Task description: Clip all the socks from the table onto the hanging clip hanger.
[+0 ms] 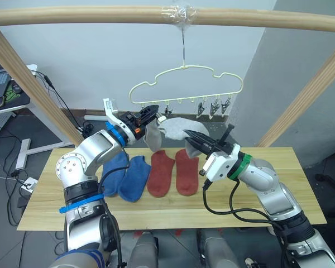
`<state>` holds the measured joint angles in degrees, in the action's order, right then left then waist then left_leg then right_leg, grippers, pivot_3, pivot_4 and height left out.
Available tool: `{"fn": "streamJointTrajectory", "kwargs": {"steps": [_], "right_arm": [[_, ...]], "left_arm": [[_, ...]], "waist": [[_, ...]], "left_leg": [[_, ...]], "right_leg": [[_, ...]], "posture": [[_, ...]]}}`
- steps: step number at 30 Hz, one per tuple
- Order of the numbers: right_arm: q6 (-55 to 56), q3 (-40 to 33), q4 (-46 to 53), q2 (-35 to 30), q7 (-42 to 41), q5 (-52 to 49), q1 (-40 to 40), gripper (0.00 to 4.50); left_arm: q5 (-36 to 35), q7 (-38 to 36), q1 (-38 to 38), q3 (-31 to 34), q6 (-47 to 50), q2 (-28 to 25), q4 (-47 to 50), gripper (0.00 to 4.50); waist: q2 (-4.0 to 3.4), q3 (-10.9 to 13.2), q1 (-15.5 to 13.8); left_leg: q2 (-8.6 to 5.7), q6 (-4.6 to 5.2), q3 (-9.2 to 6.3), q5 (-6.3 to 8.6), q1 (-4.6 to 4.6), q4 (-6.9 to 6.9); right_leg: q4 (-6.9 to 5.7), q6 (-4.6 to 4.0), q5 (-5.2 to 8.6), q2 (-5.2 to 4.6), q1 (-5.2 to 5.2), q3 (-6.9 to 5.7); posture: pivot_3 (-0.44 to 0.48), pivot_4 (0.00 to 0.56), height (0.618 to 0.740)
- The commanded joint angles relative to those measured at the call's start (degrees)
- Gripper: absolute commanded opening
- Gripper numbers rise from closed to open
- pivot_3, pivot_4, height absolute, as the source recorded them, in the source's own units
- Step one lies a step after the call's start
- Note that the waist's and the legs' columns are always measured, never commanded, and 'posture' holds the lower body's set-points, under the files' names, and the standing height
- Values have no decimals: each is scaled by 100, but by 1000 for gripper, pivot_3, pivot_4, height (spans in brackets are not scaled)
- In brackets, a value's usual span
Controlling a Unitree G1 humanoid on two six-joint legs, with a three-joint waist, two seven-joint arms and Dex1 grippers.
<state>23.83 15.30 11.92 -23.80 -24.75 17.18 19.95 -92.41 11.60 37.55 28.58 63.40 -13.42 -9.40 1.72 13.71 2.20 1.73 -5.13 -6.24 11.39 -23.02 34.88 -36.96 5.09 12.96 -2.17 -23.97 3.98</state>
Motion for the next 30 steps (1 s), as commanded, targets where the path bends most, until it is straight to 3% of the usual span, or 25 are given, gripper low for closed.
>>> {"fn": "streamJointTrajectory", "kwargs": {"steps": [1, 30], "right_arm": [[50, -75, 140, 45, 61, -28, 84, 24], [3, -47, -38, 220, 110, -9, 52, 24]], "left_arm": [[-270, -79, -48, -103, -55, -45, 171, 233], [-655, -105, -95, -380, -402, -318, 147, 233]], "waist": [[0, 0, -1], [0, 1, -23]], "left_leg": [[0, 0, 0, 0, 0, 0], [0, 0, 0, 0, -1, -2]], "right_leg": [[0, 0, 0, 0, 0, 0], [2, -14, 8, 0, -3, 0]], "posture": [[-3, 212, 740], [0, 226, 740]]}}
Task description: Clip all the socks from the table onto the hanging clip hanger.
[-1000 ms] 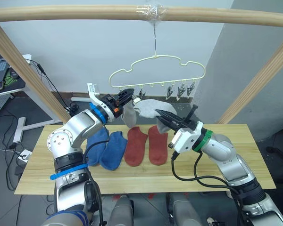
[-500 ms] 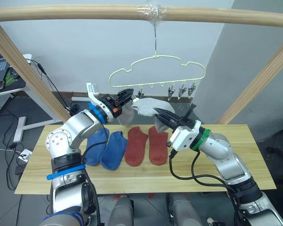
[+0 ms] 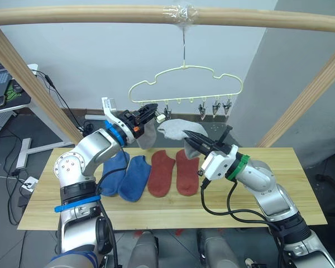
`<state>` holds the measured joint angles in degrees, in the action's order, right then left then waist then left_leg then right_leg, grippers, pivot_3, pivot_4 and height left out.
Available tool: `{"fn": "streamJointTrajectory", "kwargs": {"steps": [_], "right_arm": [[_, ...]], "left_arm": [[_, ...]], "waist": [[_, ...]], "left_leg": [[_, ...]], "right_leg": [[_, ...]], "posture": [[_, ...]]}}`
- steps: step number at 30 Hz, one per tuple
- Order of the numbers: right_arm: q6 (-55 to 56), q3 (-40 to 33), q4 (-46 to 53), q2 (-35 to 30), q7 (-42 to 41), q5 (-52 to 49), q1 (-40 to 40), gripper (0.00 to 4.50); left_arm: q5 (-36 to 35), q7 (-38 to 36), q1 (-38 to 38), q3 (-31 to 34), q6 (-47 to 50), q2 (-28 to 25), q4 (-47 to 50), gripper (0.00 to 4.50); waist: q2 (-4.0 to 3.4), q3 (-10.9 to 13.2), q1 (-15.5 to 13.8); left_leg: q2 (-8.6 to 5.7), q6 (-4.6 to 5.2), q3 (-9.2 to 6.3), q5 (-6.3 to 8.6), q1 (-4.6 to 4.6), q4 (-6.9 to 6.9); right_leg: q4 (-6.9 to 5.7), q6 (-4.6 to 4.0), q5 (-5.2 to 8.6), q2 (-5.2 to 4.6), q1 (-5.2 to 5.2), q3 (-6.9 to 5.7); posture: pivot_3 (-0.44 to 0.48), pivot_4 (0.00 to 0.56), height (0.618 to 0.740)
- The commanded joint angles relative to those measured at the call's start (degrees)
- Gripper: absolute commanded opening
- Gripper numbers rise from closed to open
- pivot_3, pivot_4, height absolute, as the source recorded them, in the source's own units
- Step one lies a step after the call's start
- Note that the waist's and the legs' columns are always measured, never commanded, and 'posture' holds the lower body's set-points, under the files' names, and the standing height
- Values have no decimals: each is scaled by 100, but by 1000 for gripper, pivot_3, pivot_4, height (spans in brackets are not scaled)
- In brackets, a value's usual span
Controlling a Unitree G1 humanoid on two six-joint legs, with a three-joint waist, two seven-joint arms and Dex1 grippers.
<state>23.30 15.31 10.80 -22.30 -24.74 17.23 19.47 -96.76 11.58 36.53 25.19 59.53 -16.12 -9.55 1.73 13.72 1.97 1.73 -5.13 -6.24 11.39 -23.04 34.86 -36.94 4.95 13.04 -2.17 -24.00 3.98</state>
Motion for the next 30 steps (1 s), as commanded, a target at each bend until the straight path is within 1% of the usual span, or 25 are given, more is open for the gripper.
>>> {"fn": "streamJointTrajectory", "kwargs": {"steps": [1, 15, 30], "right_arm": [[66, -47, 38, 90, 123, -2, 125, 24], [63, -9, -48, 187, 209, 49, 203, 24], [118, 85, -307, 329, 221, 175, 331, 24]], "left_arm": [[-230, -111, 4, -56, -5, -51, 168, 233], [-422, -93, -9, -128, -51, -117, 186, 233], [-362, -291, -56, -167, -72, -188, 376, 233]], "waist": [[0, 0, 0], [2, 3, 0], [16, 15, 0]], "left_leg": [[0, 0, 0, 0, 0, 0], [0, 0, 0, 0, -1, -1], [0, 0, 0, 0, -3, -5]], "right_leg": [[0, -2, 1, 0, 0, 0], [1, -17, 10, 0, -2, 0], [3, -21, 13, 0, -5, 0]], "posture": [[0, 226, 740], [-5, 235, 740], [0, 234, 740]]}}
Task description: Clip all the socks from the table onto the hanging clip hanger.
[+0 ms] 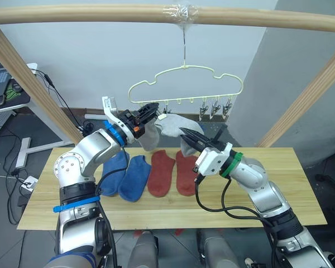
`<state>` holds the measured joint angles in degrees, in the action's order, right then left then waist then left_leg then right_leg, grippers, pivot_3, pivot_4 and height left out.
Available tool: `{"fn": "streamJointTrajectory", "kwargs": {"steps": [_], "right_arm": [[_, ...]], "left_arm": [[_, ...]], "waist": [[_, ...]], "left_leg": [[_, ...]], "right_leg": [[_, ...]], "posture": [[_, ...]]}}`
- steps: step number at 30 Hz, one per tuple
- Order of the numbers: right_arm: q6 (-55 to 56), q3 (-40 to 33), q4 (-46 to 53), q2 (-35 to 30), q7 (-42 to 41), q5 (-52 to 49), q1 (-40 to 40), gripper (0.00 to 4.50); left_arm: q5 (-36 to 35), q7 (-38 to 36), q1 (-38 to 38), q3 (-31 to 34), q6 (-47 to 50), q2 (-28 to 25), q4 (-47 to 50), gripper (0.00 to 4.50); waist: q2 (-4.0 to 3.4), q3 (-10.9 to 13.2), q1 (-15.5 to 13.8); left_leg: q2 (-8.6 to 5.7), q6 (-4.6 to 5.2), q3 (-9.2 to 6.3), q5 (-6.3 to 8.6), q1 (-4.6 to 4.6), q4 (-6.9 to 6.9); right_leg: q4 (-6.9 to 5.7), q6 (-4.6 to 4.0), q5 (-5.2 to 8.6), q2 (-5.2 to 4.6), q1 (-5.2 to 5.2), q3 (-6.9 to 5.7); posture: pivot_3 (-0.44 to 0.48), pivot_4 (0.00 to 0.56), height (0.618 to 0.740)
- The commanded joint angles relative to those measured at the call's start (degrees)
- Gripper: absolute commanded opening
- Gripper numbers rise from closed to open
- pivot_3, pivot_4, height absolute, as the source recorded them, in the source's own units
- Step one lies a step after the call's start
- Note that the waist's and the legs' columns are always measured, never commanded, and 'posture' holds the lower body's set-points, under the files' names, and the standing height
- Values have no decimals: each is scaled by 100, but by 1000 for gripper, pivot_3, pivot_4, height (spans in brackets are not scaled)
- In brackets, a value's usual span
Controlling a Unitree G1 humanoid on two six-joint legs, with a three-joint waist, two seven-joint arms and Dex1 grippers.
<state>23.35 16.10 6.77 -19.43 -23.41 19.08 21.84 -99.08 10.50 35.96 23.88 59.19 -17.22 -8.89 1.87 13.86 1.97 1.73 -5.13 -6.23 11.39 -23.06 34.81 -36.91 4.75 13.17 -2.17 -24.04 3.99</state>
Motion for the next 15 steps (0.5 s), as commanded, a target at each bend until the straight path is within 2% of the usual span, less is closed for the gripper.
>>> {"fn": "streamJointTrajectory", "kwargs": {"steps": [1, 6, 14, 15], "right_arm": [[122, 3, 78, 45, 88, -8, 103, 24], [141, -10, 49, 60, 82, -19, 131, 24], [180, -28, 50, 53, 73, -57, 157, 0], [187, -19, 42, 57, 70, -61, 155, 0]], "left_arm": [[-108, -208, -7, -47, -42, -86, 330, 233], [78, -429, -100, -131, -45, -180, 499, 233], [-6, -476, -196, -144, -119, -235, 543, 2804], [-40, -447, -241, -132, -112, -257, 580, 3378]], "waist": [[3, 3, 0], [10, 13, -6], [14, 26, -10], [14, 26, -9]], "left_leg": [[0, 0, 0, 0, 0, -1], [0, 0, 0, 0, -3, -2], [0, 0, 0, 0, -3, -3], [0, 0, 0, 0, -2, -3]], "right_leg": [[0, 0, 0, 0, 0, 0], [2, -1, 0, 0, -1, 0], [2, -2, 1, -1, -2, -1], [2, -2, 1, -1, -2, -1]], "posture": [[3, 234, 740], [5, 231, 740], [14, 218, 740], [14, 218, 740]]}}
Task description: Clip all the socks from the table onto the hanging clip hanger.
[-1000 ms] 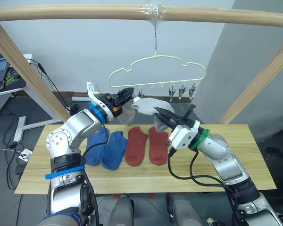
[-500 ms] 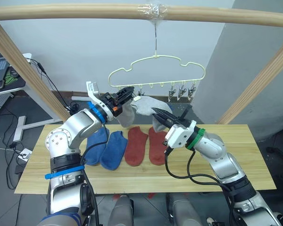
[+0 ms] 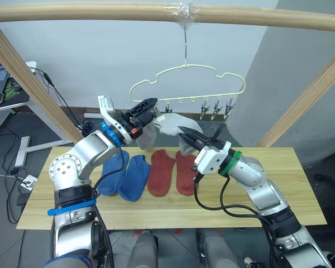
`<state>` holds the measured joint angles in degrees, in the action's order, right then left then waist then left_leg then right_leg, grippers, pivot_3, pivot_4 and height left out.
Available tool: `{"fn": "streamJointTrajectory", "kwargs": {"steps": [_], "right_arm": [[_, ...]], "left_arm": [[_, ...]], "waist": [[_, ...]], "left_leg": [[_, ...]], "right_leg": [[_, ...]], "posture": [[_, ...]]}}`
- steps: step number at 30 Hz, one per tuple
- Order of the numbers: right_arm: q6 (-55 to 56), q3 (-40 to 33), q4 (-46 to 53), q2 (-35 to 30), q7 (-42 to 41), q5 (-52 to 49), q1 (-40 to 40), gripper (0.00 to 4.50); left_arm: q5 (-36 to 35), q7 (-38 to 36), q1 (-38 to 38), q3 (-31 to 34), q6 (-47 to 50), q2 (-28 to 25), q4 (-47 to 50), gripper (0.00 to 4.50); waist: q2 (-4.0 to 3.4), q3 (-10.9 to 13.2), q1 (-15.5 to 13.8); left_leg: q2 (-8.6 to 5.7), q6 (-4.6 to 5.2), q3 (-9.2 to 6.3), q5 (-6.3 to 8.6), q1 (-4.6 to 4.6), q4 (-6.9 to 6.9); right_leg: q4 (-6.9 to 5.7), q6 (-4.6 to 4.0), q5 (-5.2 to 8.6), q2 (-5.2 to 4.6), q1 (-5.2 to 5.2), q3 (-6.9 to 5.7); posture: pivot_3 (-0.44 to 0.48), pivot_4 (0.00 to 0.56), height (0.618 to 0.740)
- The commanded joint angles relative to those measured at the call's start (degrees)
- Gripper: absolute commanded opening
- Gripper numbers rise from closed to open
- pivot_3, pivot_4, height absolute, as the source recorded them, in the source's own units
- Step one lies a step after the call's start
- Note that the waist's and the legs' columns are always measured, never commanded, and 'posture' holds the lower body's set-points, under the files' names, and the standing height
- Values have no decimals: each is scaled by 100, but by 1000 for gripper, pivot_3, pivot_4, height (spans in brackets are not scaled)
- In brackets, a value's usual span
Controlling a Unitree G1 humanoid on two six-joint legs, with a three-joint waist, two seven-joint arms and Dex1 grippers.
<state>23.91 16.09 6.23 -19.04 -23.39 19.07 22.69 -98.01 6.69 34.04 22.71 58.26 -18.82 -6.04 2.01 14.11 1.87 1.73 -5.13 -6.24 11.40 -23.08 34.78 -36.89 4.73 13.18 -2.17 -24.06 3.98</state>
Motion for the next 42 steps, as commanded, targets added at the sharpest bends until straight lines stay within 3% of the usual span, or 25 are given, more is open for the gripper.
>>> {"fn": "streamJointTrajectory", "kwargs": {"steps": [1, 6, 10, 13, 18, 22, 26, 31, 34, 38, 42], "right_arm": [[137, -13, 92, 22, 67, -62, 68, 0], [-21, 19, -206, 226, 42, -280, 52, 0], [-470, 66, -827, 528, -74, -552, 39, 0], [-553, 74, -1058, 635, -75, -633, 88, 0], [-1208, -3, -1459, 914, -391, -1120, 169, 0], [-1663, -40, -1443, 964, -651, -1452, 153, 1072], [-1866, -13, -1388, 913, -711, -1492, 126, 2515], [-2372, -225, -913, 551, -819, -1626, -348, 4360], [-2849, -413, -464, 433, -817, -1820, -587, 4436], [-4058, -860, 773, 223, -993, -2574, -984, 4436], [-4779, -1159, 1694, 36, -988, -3048, -1106, 4500]], "left_arm": [[-173, -44, -81, -7, -15, -113, 324, 3378], [-557, 117, -732, -3, 245, -634, 908, 4424], [-1132, 223, -1231, 68, 349, -1506, 1427, 4424], [-1403, 274, -1339, -48, 196, -1822, 1606, 4424], [-1240, -8, -1473, -237, 252, -2349, 2199, 4424], [-785, -289, -1571, -431, 123, -2495, 2440, 4500], [-501, -429, -1564, -542, -16, -2504, 2497, 4500], [1676, -766, -1607, -1242, -509, -2358, 3082, 4500], [2474, -1003, -1675, -1498, -853, -2124, 3267, 4500], [4465, -1656, -1683, -2425, -1908, -1819, 3380, 4500], [5892, -1884, -1614, -2987, -2906, -1289, 2939, 3463]], "waist": [[0, 0, -1], [0, 0, 18], [4, 1, -10], [4, 2, -103], [9, 1, -177], [8, 2, -190], [8, 2, -195], [7, 2, -253], [7, 2, -288], [3, 4, -293], [2, 4, -288]], "left_leg": [[0, 0, 0, 0, 0, 0], [3, 0, 1, 0, 4, -9], [7, 0, -2, 0, 5, -16], [4, -1, -5, -1, 3, -13], [2, -1, -4, -1, 2, -11], [2, -1, -2, 0, 2, -22], [3, -1, -1, 0, 2, -23], [2, -1, 1, 0, -1, -23], [1, -3, 7, 1, -7, -24], [3, -3, 7, 2, -5, -25], [4, -3, 12, 2, -8, -22]], "right_leg": [[0, 0, 0, 0, 0, 0], [-3, 0, 0, 0, -2, 1], [-7, -9, 5, 1, -5, -1], [-6, -12, 6, -3, -3, -4], [-1, -12, 6, -5, -2, -4], [2, -16, 8, -5, -4, -4], [1, -16, 9, -4, -6, -5], [6, -16, 9, -5, -5, -4], [9, -16, 9, -5, -12, 0], [6, -16, 9, -3, -14, 0], [8, -15, 9, -4, -15, 3]], "posture": [[14, 218, 740], [42, 207, 740], [89, 200, 740], [89, 200, 740], [131, 196, 740], [139, 195, 740], [134, 194, 740], [125, 193, 740], [116, 193, 740], [93, 192, 740], [54, 191, 740]]}}
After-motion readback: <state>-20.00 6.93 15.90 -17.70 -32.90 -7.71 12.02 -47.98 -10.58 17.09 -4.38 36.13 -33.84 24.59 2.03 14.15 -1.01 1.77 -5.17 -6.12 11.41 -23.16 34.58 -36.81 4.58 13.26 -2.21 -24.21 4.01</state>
